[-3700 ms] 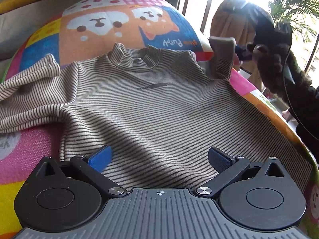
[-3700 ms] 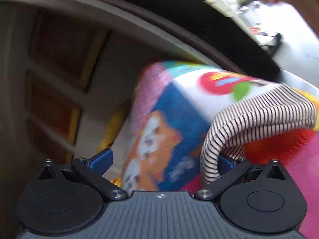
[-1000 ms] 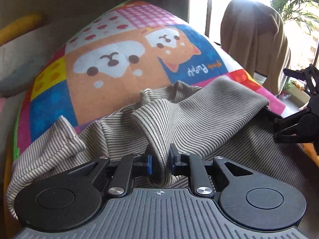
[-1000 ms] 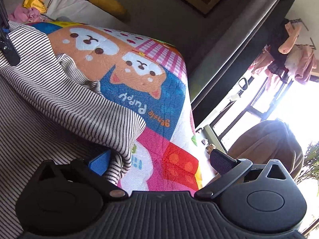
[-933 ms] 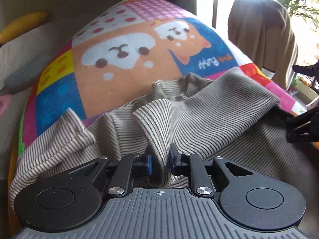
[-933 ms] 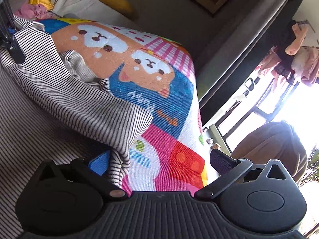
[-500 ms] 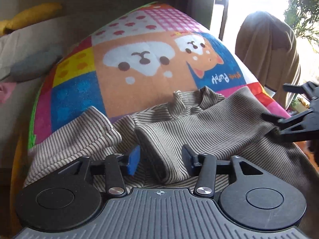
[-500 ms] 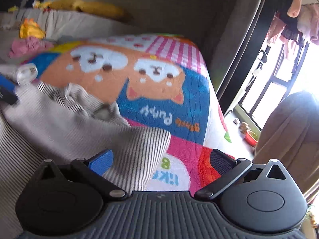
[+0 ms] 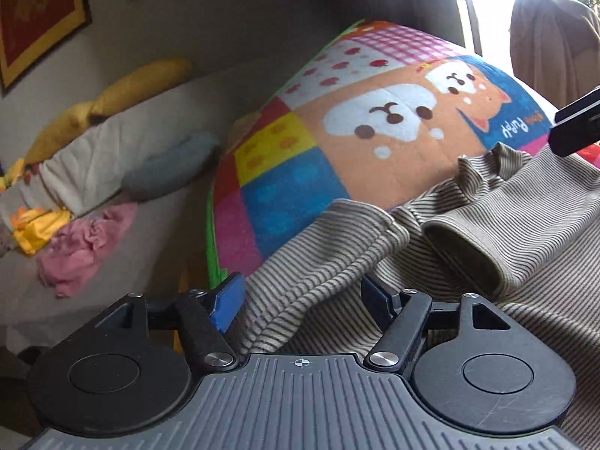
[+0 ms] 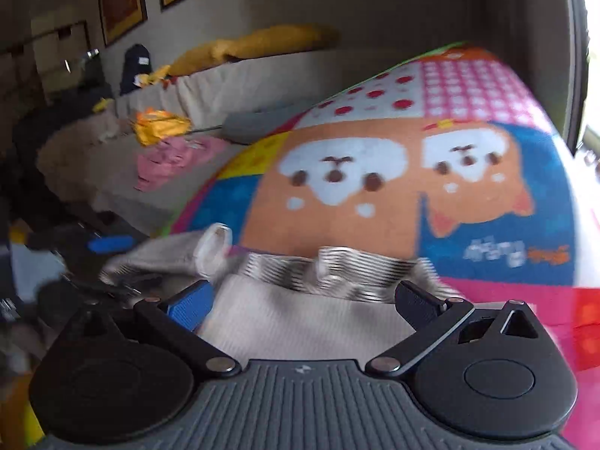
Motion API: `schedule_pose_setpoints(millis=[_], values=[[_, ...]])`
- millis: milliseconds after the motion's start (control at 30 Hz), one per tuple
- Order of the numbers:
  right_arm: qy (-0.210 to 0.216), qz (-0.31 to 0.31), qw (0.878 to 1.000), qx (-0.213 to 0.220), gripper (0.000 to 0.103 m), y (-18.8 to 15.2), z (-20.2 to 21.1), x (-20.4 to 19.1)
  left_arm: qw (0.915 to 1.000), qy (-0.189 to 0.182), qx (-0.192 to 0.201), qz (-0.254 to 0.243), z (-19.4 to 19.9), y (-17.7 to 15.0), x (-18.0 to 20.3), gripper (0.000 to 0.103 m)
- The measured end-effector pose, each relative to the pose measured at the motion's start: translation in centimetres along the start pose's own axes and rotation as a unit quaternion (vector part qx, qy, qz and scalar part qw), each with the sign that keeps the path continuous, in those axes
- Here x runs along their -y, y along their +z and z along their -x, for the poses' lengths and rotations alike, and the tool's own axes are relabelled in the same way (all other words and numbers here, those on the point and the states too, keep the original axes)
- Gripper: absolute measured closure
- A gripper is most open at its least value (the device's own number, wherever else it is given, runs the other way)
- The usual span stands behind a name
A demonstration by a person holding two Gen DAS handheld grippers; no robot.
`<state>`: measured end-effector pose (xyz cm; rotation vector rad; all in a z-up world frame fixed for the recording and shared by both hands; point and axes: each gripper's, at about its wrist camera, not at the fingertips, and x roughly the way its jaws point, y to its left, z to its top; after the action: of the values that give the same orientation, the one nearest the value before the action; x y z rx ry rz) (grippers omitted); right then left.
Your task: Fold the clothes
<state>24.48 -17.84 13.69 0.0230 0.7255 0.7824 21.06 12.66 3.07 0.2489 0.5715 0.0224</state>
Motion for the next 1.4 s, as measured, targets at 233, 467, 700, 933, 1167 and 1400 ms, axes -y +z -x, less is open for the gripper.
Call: schedule_pose_setpoints(millis=[233,467,700,933,1167,1400], values=[[0.088,-0.074,0.992,-0.054,0.064,2.8,-9.5,-3.3,0.9999,-0.008,0.007,0.001,-0.4,-0.9,-0.9,0.03],[0.077,-0.09,0.991,-0.066,0.076,2.3,-13.9,-3.6,0.9992,-0.021,0.001,0.035,-2.0,-1.7,-2.4,0.04],[0.137,-0.081,0.986,-0.051,0.085,2.3,-12.1,-4.9,0.9994,-0.008,0.011,0.033,-1.1,-1.0,-2.7,0.084],[0.162,-0.088,0.983,0.014,0.086,2.6,-3.8,-3.3,0.9974,-0.014,0.07,-0.009,4.0,3.4,0.4,0.09],[0.103,-0.093,0.986,0.096,0.086,1.7,7.0,3.2,0.9889,-0.073,0.118,-0.054,6.7,8.7,8.5,0.09],[-0.161,-0.024,0.982,0.095,0.085,-2.3,11.0,9.6,0.9687,-0.218,0.098,-0.066,5.2,10.3,16.1,0.043]])
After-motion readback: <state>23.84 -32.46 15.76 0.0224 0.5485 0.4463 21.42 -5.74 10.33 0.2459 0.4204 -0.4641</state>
